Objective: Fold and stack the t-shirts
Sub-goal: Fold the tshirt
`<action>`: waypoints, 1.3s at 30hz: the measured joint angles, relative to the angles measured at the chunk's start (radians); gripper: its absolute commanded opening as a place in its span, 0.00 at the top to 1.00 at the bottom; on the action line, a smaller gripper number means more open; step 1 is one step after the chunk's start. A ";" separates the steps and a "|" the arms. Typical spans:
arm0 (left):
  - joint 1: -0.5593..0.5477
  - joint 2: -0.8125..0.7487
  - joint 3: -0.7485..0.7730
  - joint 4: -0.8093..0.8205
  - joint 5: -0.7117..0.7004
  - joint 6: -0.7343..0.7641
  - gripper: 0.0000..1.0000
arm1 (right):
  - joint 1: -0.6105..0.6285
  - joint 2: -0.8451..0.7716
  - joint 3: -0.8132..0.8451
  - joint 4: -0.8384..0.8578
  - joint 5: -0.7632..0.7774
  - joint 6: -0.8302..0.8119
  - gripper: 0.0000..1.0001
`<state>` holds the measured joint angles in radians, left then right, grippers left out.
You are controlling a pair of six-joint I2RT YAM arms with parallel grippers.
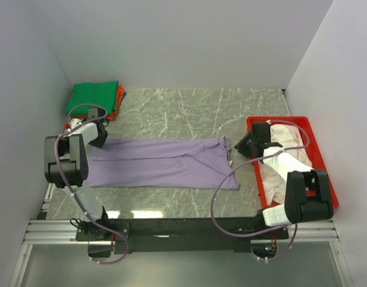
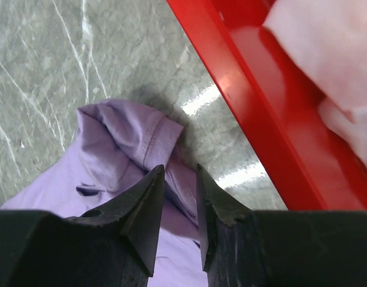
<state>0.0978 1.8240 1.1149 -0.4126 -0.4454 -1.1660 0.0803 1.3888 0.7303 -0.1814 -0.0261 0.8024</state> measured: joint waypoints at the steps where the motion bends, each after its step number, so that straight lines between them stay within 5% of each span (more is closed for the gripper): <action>1: 0.000 0.000 0.000 0.000 0.000 0.000 0.65 | 0.000 0.017 0.000 0.015 -0.010 0.006 0.64; 8: 0.000 0.000 0.000 0.001 0.001 0.003 0.65 | 0.005 0.113 0.003 0.085 -0.063 0.057 0.52; 18: 0.000 0.000 0.002 0.000 0.003 0.012 0.65 | 0.018 0.163 0.006 0.188 -0.096 0.159 0.55; 21: 0.000 0.000 0.002 0.000 0.003 0.021 0.65 | 0.019 0.175 0.007 0.208 -0.097 0.184 0.66; 25: 0.000 0.000 0.004 -0.002 0.003 0.023 0.66 | 0.019 0.193 0.007 0.210 -0.087 0.202 0.99; 39: 0.004 0.000 0.008 -0.019 0.000 0.029 0.66 | 0.063 0.175 0.193 -0.009 0.126 0.037 1.00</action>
<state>0.1017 1.8240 1.1225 -0.4316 -0.4454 -1.1374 0.1429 1.5639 0.9230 -0.1905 0.1001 0.8391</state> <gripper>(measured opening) 0.342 0.007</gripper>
